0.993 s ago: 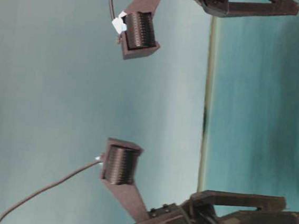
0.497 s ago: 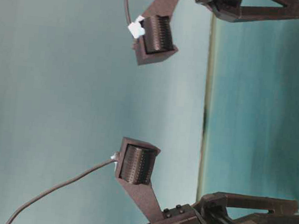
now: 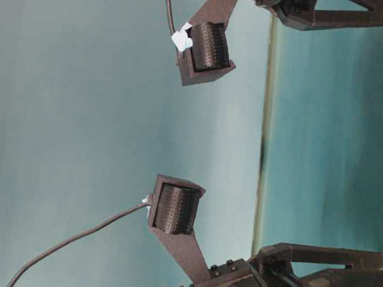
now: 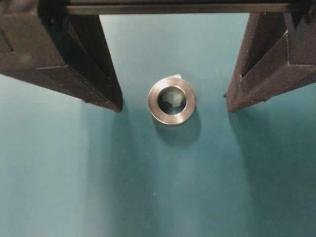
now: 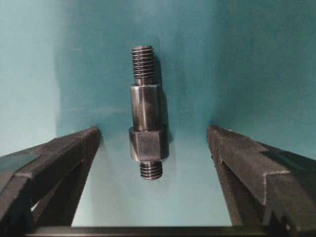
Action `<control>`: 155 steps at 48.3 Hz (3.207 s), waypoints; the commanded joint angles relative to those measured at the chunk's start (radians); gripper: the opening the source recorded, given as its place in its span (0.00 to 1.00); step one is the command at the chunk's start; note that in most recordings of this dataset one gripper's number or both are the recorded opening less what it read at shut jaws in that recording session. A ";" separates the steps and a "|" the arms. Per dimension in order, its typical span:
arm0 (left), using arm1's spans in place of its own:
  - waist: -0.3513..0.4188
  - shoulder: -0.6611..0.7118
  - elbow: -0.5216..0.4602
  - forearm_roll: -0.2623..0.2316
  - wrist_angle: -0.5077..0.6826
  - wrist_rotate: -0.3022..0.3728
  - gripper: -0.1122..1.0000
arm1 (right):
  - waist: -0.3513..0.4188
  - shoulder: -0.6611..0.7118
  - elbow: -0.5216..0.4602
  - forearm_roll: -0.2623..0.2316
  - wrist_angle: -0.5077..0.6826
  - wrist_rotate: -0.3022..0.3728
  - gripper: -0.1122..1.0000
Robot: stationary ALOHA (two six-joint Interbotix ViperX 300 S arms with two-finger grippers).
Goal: Insert the washer onto the shaft with both hands.
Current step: 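Close the left gripper on the washer and right on the shaft's hex collar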
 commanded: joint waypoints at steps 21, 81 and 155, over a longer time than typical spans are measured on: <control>-0.002 -0.006 -0.003 0.002 -0.005 -0.002 0.91 | 0.002 -0.005 -0.011 -0.002 -0.003 -0.008 0.94; -0.015 -0.006 -0.009 0.002 0.000 0.005 0.43 | -0.002 0.021 -0.012 -0.002 -0.005 -0.008 0.33; -0.021 -0.012 -0.015 0.003 0.002 0.015 0.43 | -0.040 0.023 -0.006 0.038 0.025 -0.054 0.11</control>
